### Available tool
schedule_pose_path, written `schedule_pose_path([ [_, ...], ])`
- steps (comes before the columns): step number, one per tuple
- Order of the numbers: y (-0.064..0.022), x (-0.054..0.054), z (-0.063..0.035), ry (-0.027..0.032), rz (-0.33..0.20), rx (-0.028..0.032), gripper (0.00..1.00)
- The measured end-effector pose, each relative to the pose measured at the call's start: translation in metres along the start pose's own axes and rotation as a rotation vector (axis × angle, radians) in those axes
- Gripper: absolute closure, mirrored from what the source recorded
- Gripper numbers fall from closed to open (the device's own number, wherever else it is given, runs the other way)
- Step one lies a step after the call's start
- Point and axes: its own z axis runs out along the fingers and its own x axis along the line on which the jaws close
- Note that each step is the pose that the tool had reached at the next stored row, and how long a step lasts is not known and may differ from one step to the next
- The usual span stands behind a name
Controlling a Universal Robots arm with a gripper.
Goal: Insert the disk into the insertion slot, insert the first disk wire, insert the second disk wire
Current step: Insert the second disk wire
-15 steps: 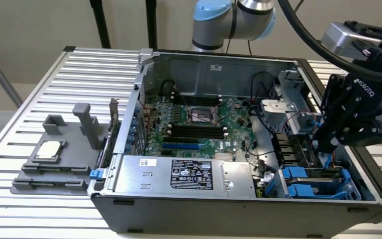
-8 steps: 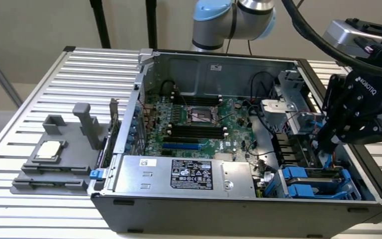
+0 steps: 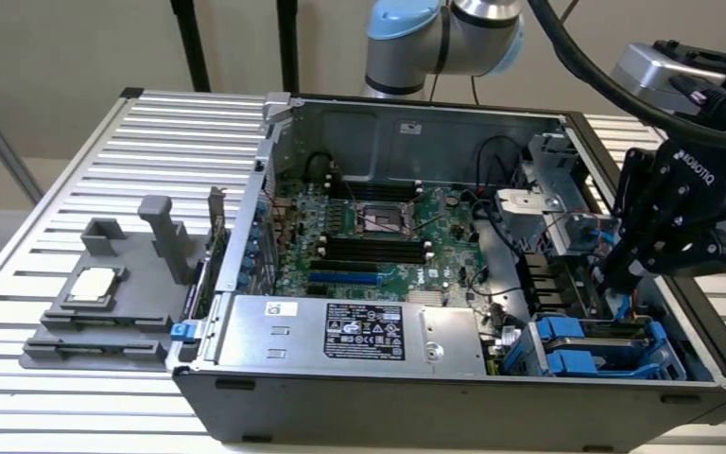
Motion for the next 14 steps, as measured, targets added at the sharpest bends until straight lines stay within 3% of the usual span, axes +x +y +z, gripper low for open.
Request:
schedule_pose_path([
  [4,0.0,0.0,0.0003,0.0117,0.001,0.0011,0.84],
  [8,-0.0002,0.0009,0.0005,0.0125,0.001,0.0012,0.84],
  [10,0.0003,0.004,0.001,0.0046,0.0,0.0006,0.84],
  [12,0.0018,0.0072,0.0016,-0.0085,-0.003,-0.0001,0.84],
  [14,0.0029,0.01,0.0023,-0.0279,-0.006,-0.0011,0.84],
])
